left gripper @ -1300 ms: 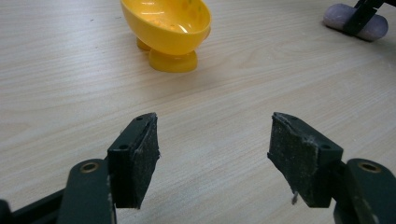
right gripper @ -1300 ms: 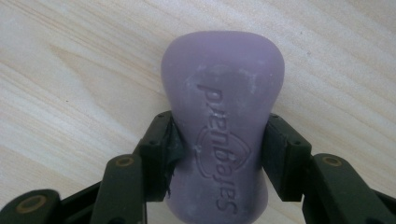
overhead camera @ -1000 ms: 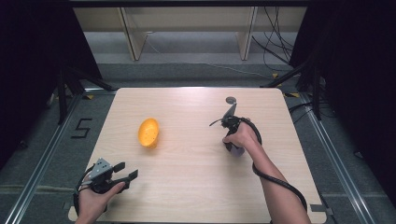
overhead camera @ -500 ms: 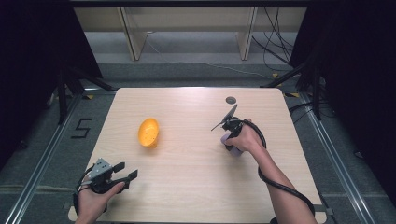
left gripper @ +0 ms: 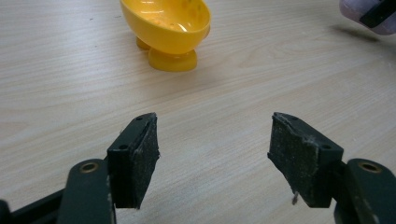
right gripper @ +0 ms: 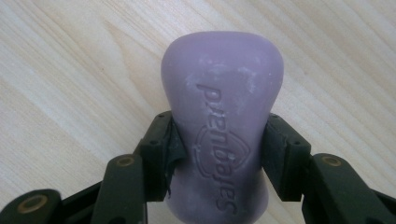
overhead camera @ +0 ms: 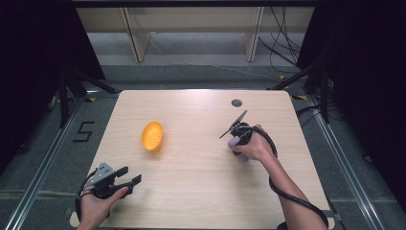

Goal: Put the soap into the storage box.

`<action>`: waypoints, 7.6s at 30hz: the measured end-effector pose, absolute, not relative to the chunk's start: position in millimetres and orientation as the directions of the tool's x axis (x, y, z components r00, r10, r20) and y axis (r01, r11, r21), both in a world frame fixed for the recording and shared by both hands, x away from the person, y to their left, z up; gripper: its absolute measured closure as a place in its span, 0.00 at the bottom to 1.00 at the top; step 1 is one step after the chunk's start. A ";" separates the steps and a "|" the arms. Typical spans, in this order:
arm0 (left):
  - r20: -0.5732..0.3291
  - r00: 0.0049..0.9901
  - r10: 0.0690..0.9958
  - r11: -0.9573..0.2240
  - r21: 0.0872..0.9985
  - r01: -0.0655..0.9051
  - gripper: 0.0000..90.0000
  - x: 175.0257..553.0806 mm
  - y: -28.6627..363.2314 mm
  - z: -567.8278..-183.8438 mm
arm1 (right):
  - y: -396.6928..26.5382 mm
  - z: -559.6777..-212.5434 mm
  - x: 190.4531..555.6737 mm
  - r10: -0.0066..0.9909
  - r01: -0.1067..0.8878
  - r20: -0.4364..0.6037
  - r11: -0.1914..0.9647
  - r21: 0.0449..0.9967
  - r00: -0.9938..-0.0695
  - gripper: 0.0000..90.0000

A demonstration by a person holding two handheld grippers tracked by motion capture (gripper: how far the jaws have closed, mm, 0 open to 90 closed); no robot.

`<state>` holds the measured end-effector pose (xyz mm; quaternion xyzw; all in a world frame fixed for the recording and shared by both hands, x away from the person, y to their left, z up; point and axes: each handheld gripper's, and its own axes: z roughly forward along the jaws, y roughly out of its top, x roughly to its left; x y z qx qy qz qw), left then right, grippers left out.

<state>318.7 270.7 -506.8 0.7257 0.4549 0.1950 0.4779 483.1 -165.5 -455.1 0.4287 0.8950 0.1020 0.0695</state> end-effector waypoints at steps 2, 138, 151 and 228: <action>-0.155 0.507 0.848 -0.126 0.870 0.476 0.36 318.4 270.5 -506.8 | -165.7 -453.7 481.5 0.764 0.731 -0.050 0.633 0.256 -0.643 0.56; -0.370 0.863 0.344 -0.370 0.792 0.486 0.65 383.2 39.4 -434.0 | -137.5 -439.4 307.0 0.199 -0.137 -0.792 0.932 0.334 -0.578 0.56; -0.287 0.849 0.444 -0.344 0.820 0.457 0.66 376.8 40.1 -434.6 | -146.8 -438.5 314.1 0.240 -0.068 -0.787 0.940 0.335 -0.569 0.28; -0.053 0.551 0.833 -0.201 0.898 0.391 0.65 359.0 90.7 -444.8 | -196.7 -441.9 299.3 0.478 0.124 -0.649 0.849 0.513 -0.591 0.32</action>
